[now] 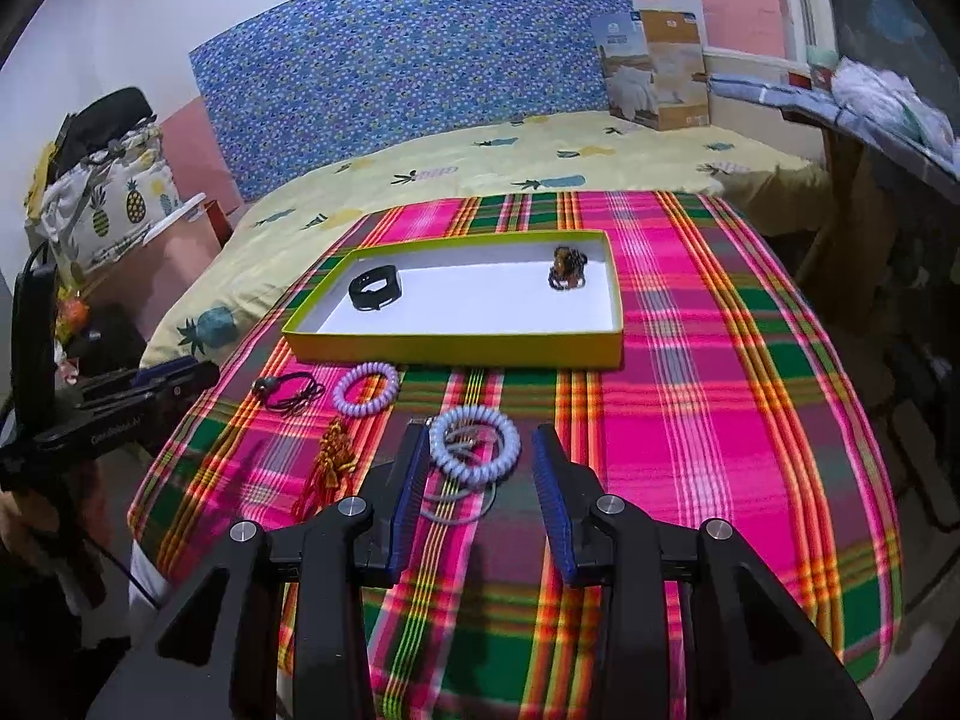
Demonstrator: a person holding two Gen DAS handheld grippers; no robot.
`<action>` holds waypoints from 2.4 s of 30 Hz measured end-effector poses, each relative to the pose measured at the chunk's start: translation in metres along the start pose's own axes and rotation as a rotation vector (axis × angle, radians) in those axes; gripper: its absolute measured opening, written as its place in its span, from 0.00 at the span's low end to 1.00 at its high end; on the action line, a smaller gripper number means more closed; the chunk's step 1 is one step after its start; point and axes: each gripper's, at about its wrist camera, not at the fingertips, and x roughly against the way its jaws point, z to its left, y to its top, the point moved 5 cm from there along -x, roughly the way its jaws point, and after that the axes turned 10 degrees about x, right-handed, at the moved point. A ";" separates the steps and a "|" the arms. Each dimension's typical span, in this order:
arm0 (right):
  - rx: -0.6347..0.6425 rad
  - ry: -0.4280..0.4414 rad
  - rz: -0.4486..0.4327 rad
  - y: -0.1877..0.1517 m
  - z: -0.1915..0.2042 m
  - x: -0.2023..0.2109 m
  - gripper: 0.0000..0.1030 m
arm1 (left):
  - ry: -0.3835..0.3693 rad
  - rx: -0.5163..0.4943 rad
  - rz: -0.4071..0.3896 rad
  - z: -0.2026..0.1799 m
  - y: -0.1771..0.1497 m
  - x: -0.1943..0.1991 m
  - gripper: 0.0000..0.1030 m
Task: Organize jewelry
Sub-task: 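Move both tools back toward the remaining jewelry on the cloth, then grasp the black cord bracelet with the left tool while the right tool grasps the white coil bracelet, then carry both bracelets into the white tray and open both tools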
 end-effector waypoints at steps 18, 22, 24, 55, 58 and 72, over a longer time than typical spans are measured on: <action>0.002 0.009 0.065 -0.012 0.003 -0.019 0.35 | 0.005 0.040 0.062 0.011 -0.008 -0.026 0.36; 0.002 0.010 0.084 -0.013 0.001 -0.030 0.35 | 0.012 0.046 0.077 0.013 -0.006 -0.039 0.36; 0.002 0.008 0.095 -0.012 -0.001 -0.036 0.35 | 0.018 0.049 0.085 0.015 -0.006 -0.046 0.36; 0.071 -0.025 0.179 -0.011 -0.012 -0.088 0.10 | 0.090 -0.003 0.116 0.013 -0.001 -0.082 0.16; 0.066 -0.027 0.166 -0.010 -0.012 -0.083 0.09 | 0.082 -0.004 0.112 0.014 -0.001 -0.081 0.16; 0.028 -0.039 0.085 -0.002 -0.016 -0.048 0.09 | 0.024 0.017 0.066 0.010 -0.001 -0.047 0.16</action>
